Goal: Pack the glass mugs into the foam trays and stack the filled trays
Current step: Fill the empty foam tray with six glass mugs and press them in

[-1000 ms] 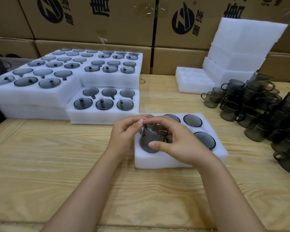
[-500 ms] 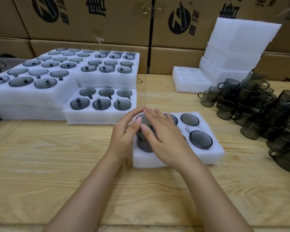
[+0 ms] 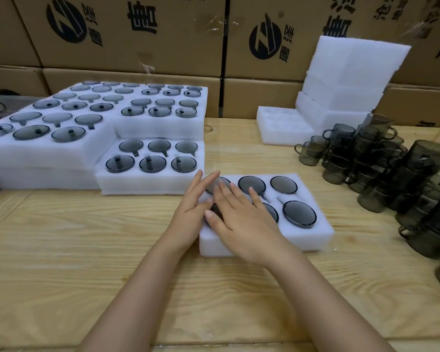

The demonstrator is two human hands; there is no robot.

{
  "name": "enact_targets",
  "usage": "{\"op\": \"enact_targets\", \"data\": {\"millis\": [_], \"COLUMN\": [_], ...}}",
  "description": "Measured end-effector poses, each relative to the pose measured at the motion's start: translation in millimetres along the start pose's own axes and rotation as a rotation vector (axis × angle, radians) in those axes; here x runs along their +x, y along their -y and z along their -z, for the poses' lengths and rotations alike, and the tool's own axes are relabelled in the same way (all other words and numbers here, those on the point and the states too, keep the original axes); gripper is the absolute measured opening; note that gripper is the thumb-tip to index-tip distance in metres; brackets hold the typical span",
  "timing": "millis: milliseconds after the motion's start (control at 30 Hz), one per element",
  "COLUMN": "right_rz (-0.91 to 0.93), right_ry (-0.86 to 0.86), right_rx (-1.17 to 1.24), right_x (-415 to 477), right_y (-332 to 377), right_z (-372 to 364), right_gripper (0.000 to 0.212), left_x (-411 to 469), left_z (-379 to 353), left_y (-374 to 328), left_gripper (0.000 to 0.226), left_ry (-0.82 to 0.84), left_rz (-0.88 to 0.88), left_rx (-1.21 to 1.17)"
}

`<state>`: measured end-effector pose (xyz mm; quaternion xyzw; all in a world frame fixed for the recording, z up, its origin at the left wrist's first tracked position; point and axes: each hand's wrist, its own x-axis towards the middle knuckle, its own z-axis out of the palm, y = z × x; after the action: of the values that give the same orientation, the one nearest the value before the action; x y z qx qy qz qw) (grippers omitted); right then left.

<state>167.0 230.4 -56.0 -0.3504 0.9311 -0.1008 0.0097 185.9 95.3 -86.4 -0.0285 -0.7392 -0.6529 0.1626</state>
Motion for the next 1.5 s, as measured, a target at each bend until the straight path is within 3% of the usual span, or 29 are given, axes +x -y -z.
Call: {"op": "enact_targets", "data": {"millis": [100,200,300,367,467,500,533,600,667,800,867,1000,1067,1200,1367,1433,1500], "right_rz": [-0.112,-0.289,-0.288,-0.269,-0.304,-0.379,-0.473,-0.647,-0.699,-0.666,-0.588,-0.401,-0.300,-0.131,-0.053,-0.002,0.061], "right_ry": [-0.108,-0.047,-0.041,-0.155,-0.584,-0.659,-0.656,-0.481,-0.303,-0.301,-0.356,-0.384,-0.380,-0.396,-0.323,-0.313,-0.305], "right_rx": [-0.077,-0.144,-0.126,-0.061,0.170,0.254,0.378,0.793,1.196,1.500,1.658,1.745,1.767,1.674,1.510,1.431,1.371], "right_x": [-12.7,-21.5,-21.3,-24.0,-33.9,-38.3,-42.5,-49.4,-50.1,-50.9,-53.5,-43.5,-21.0,48.8,118.1,128.8,130.5], "right_y": [-23.9,-42.4,-39.7,-41.2,-65.3,-77.6,-89.5,-105.3,-107.4,-103.2,-99.9,-88.1,-75.3,-38.2,5.8,14.9,14.8], "right_z": [5.5,9.6,5.9,5.6,11.3,14.0,17.0,21.2,21.9,26.2,36.0,58.4,66.0,70.4,46.6,30.3,14.7], "right_gripper": [0.075,0.078,0.074,0.074,0.055,0.049,0.045,0.034,0.028,0.036,0.038,0.036,0.032,0.026,0.029,0.035,0.055], "left_x": [1.1,0.9,-1.1,-2.2,-6.3,-9.8,-13.9,-22.3,-30.1,-43.7,-46.1,-27.9,-8.7,25.6,52.0,58.2,59.3], "left_z": [0.1,-3.9,-6.9,-8.0,-6.4,-5.1,-3.8,-5.7,-14.6,-32.4,-35.2,-15.9,10.7,73.5,139.5,150.2,152.2], "left_y": [4.1,8.0,10.2,9.0,5.3,4.4,4.0,1.4,-3.4,-17.4,-31.1,-63.5,-74.0,-69.9,-37.4,-25.5,-15.6], "left_gripper": [0.056,0.058,0.056,0.045,0.011,0.012,0.017,0.026,0.028,0.053,0.060,0.082,0.077,0.040,0.033,0.031,0.036], "left_ry": [-0.098,-0.234,-0.353,-0.410,-0.608,-0.670,-0.694,-0.619,-0.524,-0.480,-0.467,-0.408,-0.429,-0.570,-0.845,-0.850,-0.732], "left_rz": [0.037,0.061,0.066,0.085,0.137,0.154,0.164,0.186,0.220,0.205,0.118,-0.074,-0.101,-0.094,0.020,0.057,0.041], "left_rx": [-0.024,-0.047,-0.023,-0.011,0.009,0.025,0.038,0.083,0.117,0.099,0.107,0.179,0.155,0.161,0.382,0.506,0.611]}}
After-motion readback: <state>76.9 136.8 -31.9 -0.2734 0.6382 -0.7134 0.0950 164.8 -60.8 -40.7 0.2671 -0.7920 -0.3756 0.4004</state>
